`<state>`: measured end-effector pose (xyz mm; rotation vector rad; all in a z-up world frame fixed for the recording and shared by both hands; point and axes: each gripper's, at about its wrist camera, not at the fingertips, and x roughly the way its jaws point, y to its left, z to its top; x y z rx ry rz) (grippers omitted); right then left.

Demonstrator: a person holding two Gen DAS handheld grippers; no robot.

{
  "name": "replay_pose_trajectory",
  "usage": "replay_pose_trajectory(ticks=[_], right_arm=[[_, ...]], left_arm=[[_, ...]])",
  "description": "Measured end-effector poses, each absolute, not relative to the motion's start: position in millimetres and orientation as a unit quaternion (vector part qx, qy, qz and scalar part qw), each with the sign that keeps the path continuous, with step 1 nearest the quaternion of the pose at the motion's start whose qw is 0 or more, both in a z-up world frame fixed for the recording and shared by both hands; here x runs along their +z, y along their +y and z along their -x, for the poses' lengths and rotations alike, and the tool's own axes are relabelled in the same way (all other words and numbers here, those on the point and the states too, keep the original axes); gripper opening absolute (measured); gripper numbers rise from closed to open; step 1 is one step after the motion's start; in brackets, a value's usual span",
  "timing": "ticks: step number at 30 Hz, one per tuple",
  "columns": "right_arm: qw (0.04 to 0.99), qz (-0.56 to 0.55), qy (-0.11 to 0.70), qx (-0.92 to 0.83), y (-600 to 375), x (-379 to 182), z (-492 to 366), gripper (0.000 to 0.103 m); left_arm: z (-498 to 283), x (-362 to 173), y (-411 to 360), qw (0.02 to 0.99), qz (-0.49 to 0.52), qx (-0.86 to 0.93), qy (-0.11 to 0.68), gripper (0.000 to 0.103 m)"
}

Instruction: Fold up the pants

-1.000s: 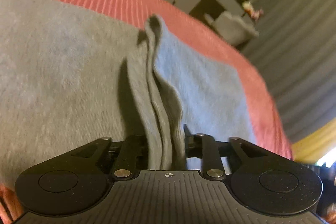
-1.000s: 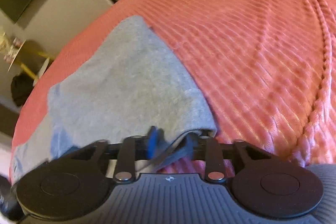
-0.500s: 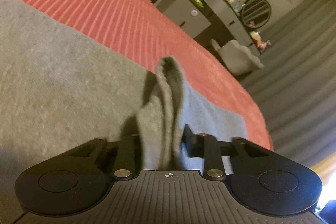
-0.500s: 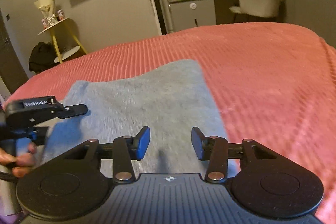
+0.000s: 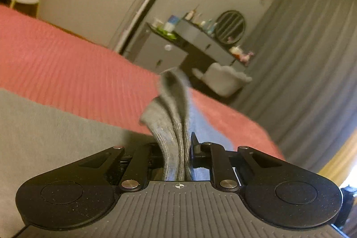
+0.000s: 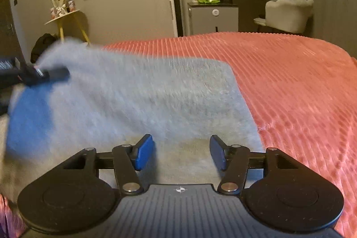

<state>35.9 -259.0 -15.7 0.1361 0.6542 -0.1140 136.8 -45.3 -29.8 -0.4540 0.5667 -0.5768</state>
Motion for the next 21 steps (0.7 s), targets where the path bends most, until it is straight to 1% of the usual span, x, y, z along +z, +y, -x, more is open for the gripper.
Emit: replay_pose_trajectory(ticks=[1, 2, 3, 4, 5, 6, 7, 8, 9, 12, 14, 16, 17, 18, 19, 21], right_arm=[[0.942, -0.063, 0.324, -0.056, -258, -16, -37, 0.06], [0.94, -0.06, 0.33, -0.056, -257, -18, -39, 0.063], [0.938, -0.055, 0.338, -0.057, -256, -20, -43, 0.064], [0.936, -0.05, 0.344, -0.056, -254, -23, -45, 0.065], [0.935, -0.043, 0.347, -0.054, -252, -24, -46, 0.069], [0.936, -0.036, 0.347, -0.051, -249, -24, -47, 0.074], [0.936, -0.031, 0.348, -0.047, -248, -25, -48, 0.076], [0.936, -0.028, 0.349, -0.045, -246, -25, -48, 0.078], [0.935, -0.026, 0.35, -0.044, -246, -25, -48, 0.078], [0.936, -0.043, 0.347, -0.039, -250, -26, -46, 0.08], [0.936, -0.051, 0.347, -0.035, -251, -26, -45, 0.081], [0.936, -0.047, 0.347, -0.034, -250, -27, -46, 0.083], [0.936, -0.046, 0.348, -0.032, -250, -27, -46, 0.085], [0.936, -0.044, 0.349, -0.031, -249, -28, -47, 0.086], [0.936, -0.042, 0.349, -0.031, -248, -28, -47, 0.087], [0.936, -0.04, 0.349, -0.03, -248, -28, -48, 0.088]], left_arm=[[-143, -38, -45, 0.892, 0.215, -0.262, 0.3, 0.018], [-151, -49, -45, 0.886, 0.214, -0.241, 0.333, 0.021], [-158, -60, -44, 0.879, 0.217, -0.211, 0.367, 0.026], [-163, -68, -43, 0.872, 0.225, -0.198, 0.387, 0.028], [-165, -70, -40, 0.866, 0.242, -0.201, 0.389, 0.031], [-165, -69, -38, 0.862, 0.253, -0.202, 0.39, 0.04], [-165, -66, -37, 0.856, 0.265, -0.212, 0.389, 0.048], [-165, -66, -36, 0.853, 0.272, -0.223, 0.386, 0.063], [-164, -66, -37, 0.85, 0.273, -0.234, 0.386, 0.067], [-165, -66, -49, 0.858, 0.246, -0.239, 0.382, 0.067], [-167, -67, -55, 0.864, 0.251, -0.236, 0.367, 0.067], [-169, -73, -51, 0.862, 0.264, -0.234, 0.364, 0.063], [-171, -74, -51, 0.863, 0.267, -0.23, 0.361, 0.054], [-172, -74, -48, 0.867, 0.266, -0.225, 0.358, 0.038], [-172, -75, -45, 0.871, 0.26, -0.216, 0.357, 0.03], [-176, -77, -42, 0.869, 0.265, -0.211, 0.359, 0.025]])
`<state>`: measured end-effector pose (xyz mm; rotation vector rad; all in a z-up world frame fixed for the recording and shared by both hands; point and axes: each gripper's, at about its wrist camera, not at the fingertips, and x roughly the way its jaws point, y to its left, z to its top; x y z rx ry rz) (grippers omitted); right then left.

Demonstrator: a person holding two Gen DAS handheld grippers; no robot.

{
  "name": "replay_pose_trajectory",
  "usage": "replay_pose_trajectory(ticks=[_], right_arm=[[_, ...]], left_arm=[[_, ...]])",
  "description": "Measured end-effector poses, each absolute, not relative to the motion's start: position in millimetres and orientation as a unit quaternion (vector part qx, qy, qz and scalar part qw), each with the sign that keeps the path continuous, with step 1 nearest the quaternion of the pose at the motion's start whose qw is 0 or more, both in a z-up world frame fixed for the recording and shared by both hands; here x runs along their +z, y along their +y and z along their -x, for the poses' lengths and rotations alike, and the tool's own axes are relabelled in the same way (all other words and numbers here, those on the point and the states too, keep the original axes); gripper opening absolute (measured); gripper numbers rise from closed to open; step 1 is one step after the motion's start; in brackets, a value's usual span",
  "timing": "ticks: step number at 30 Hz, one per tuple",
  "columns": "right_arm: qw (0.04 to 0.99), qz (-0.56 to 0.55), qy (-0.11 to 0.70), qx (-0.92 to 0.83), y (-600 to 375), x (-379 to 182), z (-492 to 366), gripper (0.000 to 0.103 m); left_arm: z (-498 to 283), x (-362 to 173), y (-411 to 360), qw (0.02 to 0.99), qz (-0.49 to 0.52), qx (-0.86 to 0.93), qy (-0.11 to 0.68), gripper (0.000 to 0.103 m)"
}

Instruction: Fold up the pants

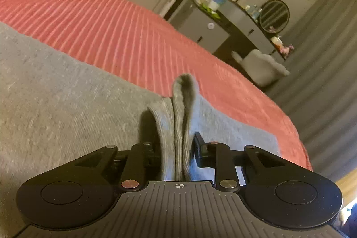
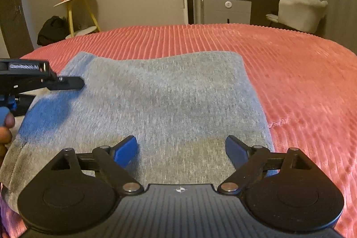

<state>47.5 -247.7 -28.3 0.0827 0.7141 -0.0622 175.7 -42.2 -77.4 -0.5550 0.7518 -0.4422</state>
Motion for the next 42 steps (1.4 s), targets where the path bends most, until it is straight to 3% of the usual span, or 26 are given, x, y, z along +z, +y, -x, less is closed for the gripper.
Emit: replay_pose_trajectory(ticks=[6, 12, 14, 16, 17, 24, 27, 37, 42], right_arm=[[0.935, -0.037, 0.35, -0.032, -248, -29, -48, 0.088], [0.937, -0.061, 0.342, -0.029, -254, -29, -46, 0.088], [0.938, -0.076, 0.337, -0.031, -258, -28, -45, 0.088], [0.937, -0.076, 0.34, -0.036, -259, -30, -46, 0.088], [0.937, -0.07, 0.341, -0.037, -257, -31, -47, 0.088], [0.937, -0.05, 0.345, -0.031, -250, -33, -50, 0.095], [0.937, -0.055, 0.344, -0.029, -252, -32, -50, 0.095], [0.934, -0.123, 0.334, -0.035, -271, -24, -40, 0.095], [0.932, -0.143, 0.333, -0.028, -275, -20, -35, 0.096]], left_arm=[[-169, -73, -38, 0.869, 0.276, -0.217, 0.349, 0.019], [-132, -33, -47, 0.9, 0.236, -0.288, 0.225, 0.019], [-137, -38, -52, 0.909, 0.213, -0.254, 0.253, 0.021], [-156, -59, -53, 0.904, 0.204, -0.175, 0.333, 0.024], [-163, -67, -51, 0.898, 0.206, -0.156, 0.356, 0.031], [-154, -68, -50, 0.902, 0.201, -0.158, 0.348, 0.042], [-145, -64, -50, 0.901, 0.198, -0.155, 0.353, 0.049], [-119, -61, -44, 0.886, 0.196, -0.147, 0.395, 0.058], [-115, -68, -37, 0.855, 0.245, -0.182, 0.419, 0.068]])
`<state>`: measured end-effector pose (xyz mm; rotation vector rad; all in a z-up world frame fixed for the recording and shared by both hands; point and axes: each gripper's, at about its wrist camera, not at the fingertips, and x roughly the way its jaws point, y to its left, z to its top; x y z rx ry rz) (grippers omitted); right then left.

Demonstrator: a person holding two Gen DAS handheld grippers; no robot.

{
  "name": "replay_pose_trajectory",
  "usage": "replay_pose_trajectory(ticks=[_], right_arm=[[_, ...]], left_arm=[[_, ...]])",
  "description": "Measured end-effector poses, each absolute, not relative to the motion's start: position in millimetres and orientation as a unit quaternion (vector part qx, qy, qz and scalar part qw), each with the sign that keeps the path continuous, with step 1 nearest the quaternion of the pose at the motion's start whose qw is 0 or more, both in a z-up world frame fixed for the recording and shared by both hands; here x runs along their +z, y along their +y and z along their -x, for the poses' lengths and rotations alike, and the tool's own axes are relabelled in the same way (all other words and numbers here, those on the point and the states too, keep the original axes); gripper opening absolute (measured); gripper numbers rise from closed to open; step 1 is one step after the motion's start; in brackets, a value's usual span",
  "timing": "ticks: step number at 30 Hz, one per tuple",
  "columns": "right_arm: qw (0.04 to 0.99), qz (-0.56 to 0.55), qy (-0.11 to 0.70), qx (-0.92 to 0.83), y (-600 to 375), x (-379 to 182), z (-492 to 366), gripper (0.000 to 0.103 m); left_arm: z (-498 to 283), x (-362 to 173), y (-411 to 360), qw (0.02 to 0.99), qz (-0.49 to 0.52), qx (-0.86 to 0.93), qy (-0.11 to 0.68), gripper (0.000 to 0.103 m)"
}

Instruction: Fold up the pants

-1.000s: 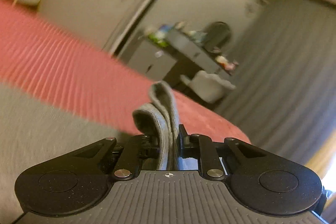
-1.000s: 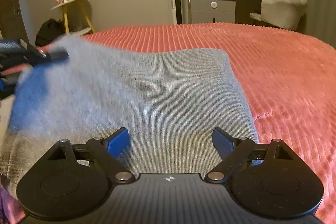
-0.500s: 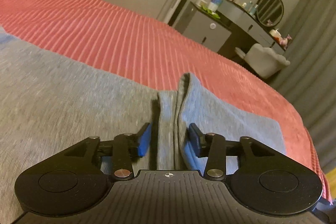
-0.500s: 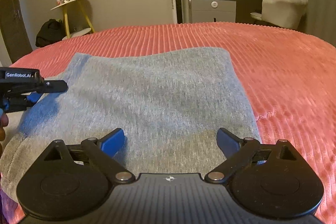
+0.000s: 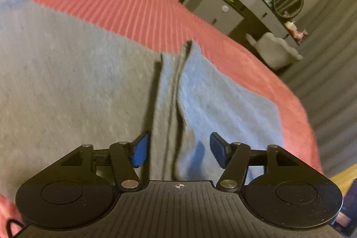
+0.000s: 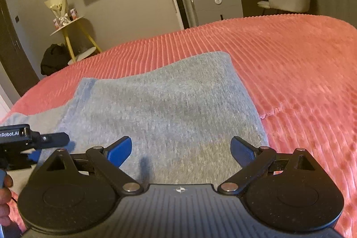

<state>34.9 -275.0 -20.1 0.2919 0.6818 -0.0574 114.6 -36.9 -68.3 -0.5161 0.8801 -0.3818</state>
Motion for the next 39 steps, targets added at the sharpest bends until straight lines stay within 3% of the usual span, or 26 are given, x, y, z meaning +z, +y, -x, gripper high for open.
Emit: replay_pose_trajectory(ticks=[4, 9, 17, 19, 20, 21, 29, 35, 39], right_arm=[[0.929, -0.165, 0.331, -0.026, -278, -18, -33, 0.096], [0.928, -0.171, 0.33, -0.02, -277, -19, -33, 0.096], [0.926, -0.172, 0.335, -0.004, -276, -20, -33, 0.096], [0.924, -0.18, 0.338, 0.014, -275, -20, -33, 0.093], [0.92, -0.185, 0.344, 0.024, -274, -19, -33, 0.092], [0.916, -0.191, 0.351, 0.033, -272, -20, -32, 0.09], [0.909, -0.12, 0.398, 0.038, -244, -20, -24, 0.085], [0.92, -0.061, 0.387, -0.011, -232, -14, -15, 0.095], [0.929, -0.054, 0.366, -0.029, -235, -10, -8, 0.097]], left_arm=[[-117, -80, -27, 0.834, 0.294, -0.193, 0.425, 0.066], [-122, -88, -19, 0.821, 0.323, -0.182, 0.434, 0.042], [-128, -102, -18, 0.786, 0.368, -0.223, 0.444, 0.04], [-128, -107, -30, 0.779, 0.363, -0.236, 0.454, 0.034], [-127, -107, -35, 0.789, 0.345, -0.228, 0.454, 0.023], [-127, -107, -40, 0.798, 0.327, -0.223, 0.454, 0.02], [-123, -98, -38, 0.808, 0.327, -0.207, 0.444, 0.015], [-113, -78, -40, 0.836, 0.286, -0.2, 0.423, 0.015], [-110, -72, -22, 0.839, 0.302, -0.181, 0.414, 0.015]])
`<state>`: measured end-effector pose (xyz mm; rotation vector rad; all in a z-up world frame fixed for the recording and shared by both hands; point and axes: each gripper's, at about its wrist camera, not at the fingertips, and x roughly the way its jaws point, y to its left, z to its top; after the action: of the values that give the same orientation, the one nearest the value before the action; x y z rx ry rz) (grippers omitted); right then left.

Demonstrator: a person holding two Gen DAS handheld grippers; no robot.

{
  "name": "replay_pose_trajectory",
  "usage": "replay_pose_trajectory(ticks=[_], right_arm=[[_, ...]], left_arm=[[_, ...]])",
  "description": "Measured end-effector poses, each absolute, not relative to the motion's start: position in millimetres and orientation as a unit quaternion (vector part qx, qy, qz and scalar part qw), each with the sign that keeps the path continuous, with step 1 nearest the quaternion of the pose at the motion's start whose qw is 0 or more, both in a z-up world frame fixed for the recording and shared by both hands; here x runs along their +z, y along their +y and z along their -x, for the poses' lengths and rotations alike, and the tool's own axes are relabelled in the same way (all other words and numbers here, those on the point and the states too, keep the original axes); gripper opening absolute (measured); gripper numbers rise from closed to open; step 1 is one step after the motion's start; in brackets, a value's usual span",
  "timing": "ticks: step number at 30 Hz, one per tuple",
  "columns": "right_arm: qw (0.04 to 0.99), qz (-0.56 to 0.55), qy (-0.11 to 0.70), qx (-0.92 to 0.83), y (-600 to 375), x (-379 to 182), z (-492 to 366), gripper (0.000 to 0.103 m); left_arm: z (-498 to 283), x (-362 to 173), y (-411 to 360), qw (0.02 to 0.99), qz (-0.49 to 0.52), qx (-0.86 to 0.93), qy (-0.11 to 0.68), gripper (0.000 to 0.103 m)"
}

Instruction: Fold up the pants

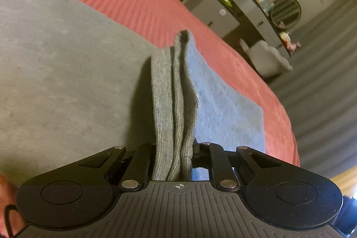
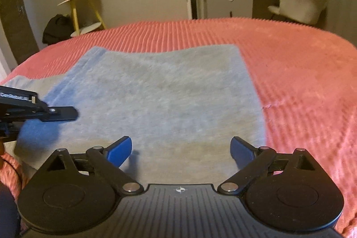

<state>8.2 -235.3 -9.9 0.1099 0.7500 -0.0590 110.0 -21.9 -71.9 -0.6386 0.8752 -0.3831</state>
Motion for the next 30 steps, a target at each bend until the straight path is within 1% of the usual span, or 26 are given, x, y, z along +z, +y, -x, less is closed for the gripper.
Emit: replay_pose_trajectory(ticks=[3, 8, 10, 11, 12, 13, 16, 19, 21, 22, 26, 28, 30], right_arm=[[0.929, -0.047, 0.365, -0.028, -234, -10, -9, 0.097], [0.929, -0.042, 0.368, -0.022, -235, -11, -10, 0.097], [0.929, -0.044, 0.368, -0.021, -236, -11, -11, 0.097], [0.929, -0.045, 0.367, -0.02, -236, -10, -12, 0.097], [0.929, -0.047, 0.367, -0.019, -236, -10, -13, 0.097], [0.929, -0.05, 0.366, -0.019, -236, -10, -13, 0.097], [0.931, -0.052, 0.361, -0.02, -233, -9, -14, 0.097], [0.939, -0.038, 0.34, -0.023, -229, -7, -15, 0.097], [0.946, -0.012, 0.321, -0.028, -223, -6, -18, 0.097], [0.949, 0.003, 0.315, -0.032, -220, -7, -20, 0.097], [0.947, 0.042, 0.316, -0.036, -213, -15, -36, 0.097], [0.946, 0.034, 0.321, -0.036, -217, -19, -42, 0.097], [0.948, 0.014, 0.317, -0.03, -223, -19, -46, 0.097]], left_arm=[[-107, -69, -16, 0.842, 0.293, -0.173, 0.419, 0.015], [-101, -63, -36, 0.87, 0.205, -0.156, 0.42, 0.016], [-99, -64, -40, 0.875, 0.189, -0.152, 0.419, 0.018], [-99, -65, -41, 0.877, 0.191, -0.15, 0.415, 0.021], [-100, -66, -39, 0.877, 0.197, -0.15, 0.412, 0.027], [-100, -67, -36, 0.877, 0.207, -0.144, 0.409, 0.028], [-101, -65, -23, 0.883, 0.237, -0.114, 0.389, 0.036], [-102, -56, -15, 0.898, 0.254, -0.091, 0.349, 0.043], [-108, -47, -19, 0.908, 0.242, -0.094, 0.329, 0.057], [-114, -44, -22, 0.909, 0.238, -0.104, 0.326, 0.058], [-133, -44, -36, 0.916, 0.217, -0.116, 0.317, 0.057], [-144, -43, -46, 0.925, 0.191, -0.113, 0.309, 0.057], [-156, -47, -53, 0.924, 0.177, -0.124, 0.317, 0.056]])
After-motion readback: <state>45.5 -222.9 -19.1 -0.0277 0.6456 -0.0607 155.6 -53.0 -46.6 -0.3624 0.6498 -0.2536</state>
